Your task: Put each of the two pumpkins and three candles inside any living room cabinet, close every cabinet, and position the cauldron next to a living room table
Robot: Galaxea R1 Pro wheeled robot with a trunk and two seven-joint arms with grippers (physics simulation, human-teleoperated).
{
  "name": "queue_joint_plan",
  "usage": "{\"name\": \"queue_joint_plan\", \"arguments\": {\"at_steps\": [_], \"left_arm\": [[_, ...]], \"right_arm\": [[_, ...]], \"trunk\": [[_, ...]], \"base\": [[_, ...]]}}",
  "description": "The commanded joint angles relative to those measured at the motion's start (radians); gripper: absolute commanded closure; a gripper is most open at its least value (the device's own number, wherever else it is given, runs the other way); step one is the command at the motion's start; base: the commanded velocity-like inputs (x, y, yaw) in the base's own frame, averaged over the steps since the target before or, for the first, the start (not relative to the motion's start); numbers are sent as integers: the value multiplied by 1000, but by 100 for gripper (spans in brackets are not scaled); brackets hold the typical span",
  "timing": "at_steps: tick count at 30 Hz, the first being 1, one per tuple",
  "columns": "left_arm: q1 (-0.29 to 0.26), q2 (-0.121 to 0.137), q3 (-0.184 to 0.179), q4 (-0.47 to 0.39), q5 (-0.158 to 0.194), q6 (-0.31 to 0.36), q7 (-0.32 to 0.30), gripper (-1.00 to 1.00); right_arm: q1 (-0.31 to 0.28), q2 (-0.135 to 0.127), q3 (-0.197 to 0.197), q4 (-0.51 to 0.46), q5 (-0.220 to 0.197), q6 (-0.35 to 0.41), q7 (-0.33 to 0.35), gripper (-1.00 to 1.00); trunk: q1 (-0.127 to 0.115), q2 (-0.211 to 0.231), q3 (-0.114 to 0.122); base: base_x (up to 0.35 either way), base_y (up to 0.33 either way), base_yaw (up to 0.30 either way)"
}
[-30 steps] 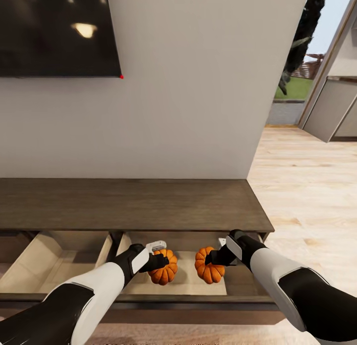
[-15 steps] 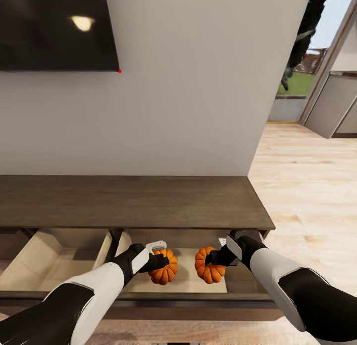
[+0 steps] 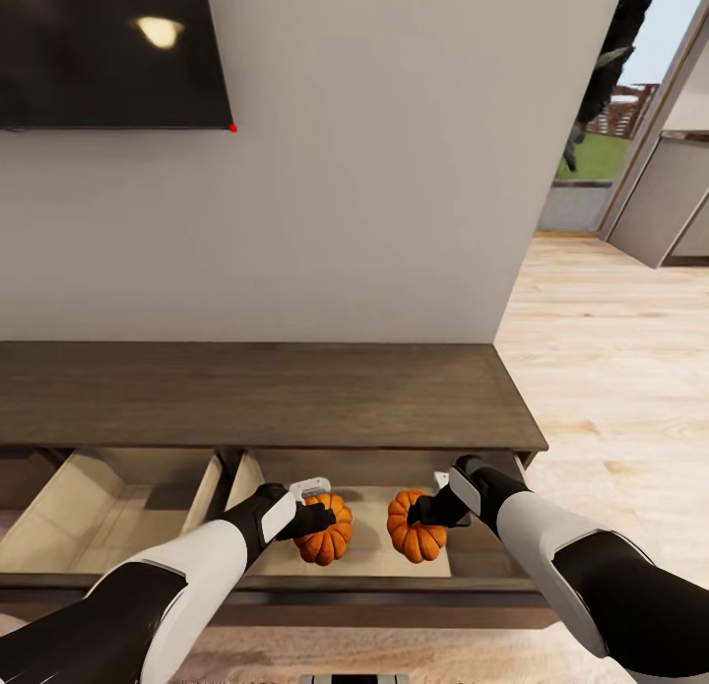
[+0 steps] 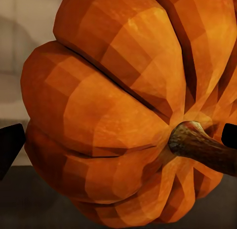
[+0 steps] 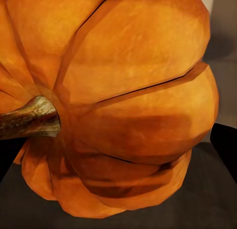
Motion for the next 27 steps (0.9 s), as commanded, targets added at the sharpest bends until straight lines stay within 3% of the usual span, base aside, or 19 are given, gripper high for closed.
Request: {"name": "queue_joint_plan", "arguments": {"at_steps": [1, 16, 27], "left_arm": [[0, 0, -5, -2, 11, 4, 5, 100], [0, 0, -5, -2, 11, 0, 5, 100], [0, 0, -6, 26, 10, -48, 5, 100]], "right_arm": [[-1, 0, 8, -1, -3, 3, 4, 100], [-1, 0, 8, 0, -3, 0, 4, 100], [-1, 4, 9, 33, -3, -89, 4, 100]], "trunk": [[0, 0, -2], [0, 0, -10], [0, 0, -10]], "base": [[0, 0, 0], [0, 0, 0], [0, 0, 0]]}}
